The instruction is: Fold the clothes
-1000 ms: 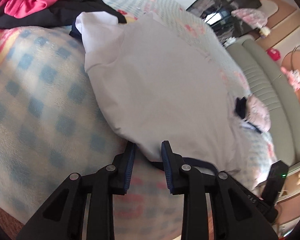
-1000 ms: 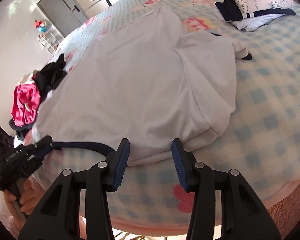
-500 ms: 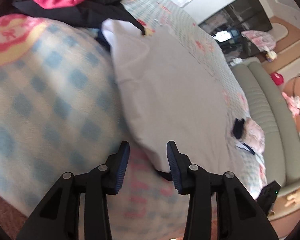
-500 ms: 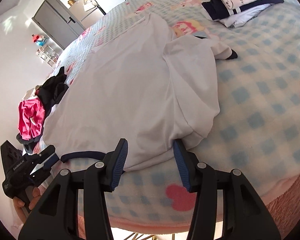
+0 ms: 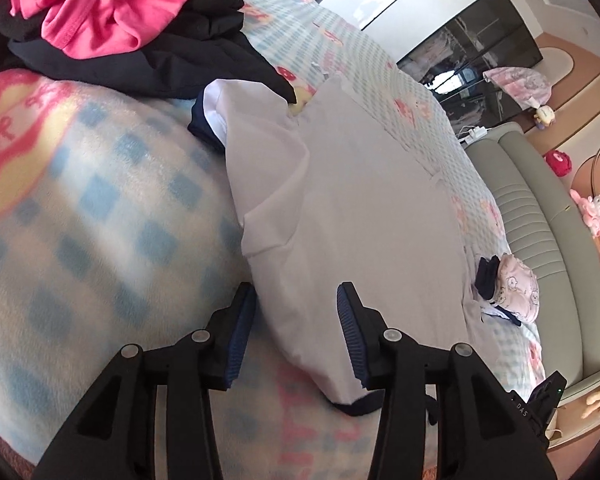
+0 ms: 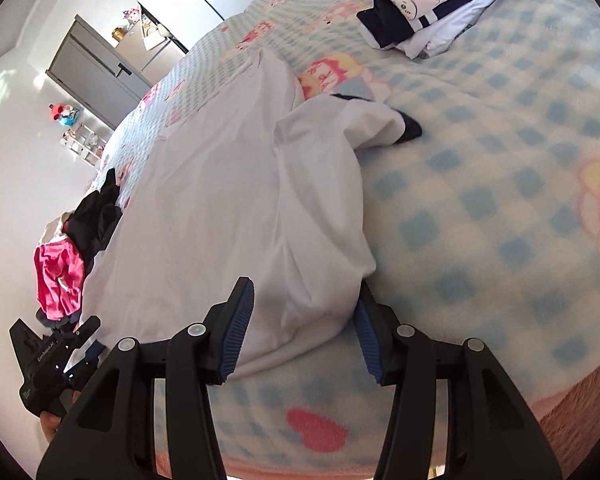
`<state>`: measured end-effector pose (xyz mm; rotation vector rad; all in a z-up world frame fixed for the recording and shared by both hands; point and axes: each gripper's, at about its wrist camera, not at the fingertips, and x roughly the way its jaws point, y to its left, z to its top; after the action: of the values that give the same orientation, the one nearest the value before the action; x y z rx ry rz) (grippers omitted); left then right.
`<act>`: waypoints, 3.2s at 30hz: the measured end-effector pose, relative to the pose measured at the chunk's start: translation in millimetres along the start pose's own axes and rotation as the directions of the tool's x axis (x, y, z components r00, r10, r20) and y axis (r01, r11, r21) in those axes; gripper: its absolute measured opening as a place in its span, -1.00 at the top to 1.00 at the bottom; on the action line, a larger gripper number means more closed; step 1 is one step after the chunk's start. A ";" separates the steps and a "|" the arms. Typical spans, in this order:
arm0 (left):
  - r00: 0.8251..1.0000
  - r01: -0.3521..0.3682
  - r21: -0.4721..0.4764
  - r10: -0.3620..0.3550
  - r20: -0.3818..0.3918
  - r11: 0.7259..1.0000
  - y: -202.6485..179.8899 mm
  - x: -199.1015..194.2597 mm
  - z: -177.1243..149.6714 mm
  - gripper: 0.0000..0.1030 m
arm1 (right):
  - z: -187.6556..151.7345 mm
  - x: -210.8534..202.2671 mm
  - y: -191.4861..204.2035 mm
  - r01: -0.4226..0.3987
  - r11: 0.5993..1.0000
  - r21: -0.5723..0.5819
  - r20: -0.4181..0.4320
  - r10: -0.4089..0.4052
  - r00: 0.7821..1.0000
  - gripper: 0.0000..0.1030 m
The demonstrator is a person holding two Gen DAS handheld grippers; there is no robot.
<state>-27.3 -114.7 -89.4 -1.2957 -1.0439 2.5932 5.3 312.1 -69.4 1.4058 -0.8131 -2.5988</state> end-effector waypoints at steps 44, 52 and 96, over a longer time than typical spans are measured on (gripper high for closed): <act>0.998 -0.044 0.341 0.025 0.059 0.939 -64.6 -75.3 -33.9 0.78 | -15.6 -73.5 -16.4 0.067 0.996 -0.055 0.030 -0.066 0.997 0.71; 0.931 0.332 0.562 -0.168 -0.323 0.758 -195.2 15.1 -85.8 0.48 | -19.9 -62.7 -4.1 0.020 0.996 -0.084 -0.016 -0.022 1.000 0.69; 0.953 0.226 -0.028 -0.227 -0.203 0.974 -3.5 -23.5 -55.6 0.42 | -54.6 7.7 58.6 -0.119 0.944 -0.306 -0.268 0.035 0.963 0.65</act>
<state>27.4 -89.6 -94.4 -1.3233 -1.0898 2.2393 34.0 236.9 -70.8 1.5312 -0.3811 -2.2887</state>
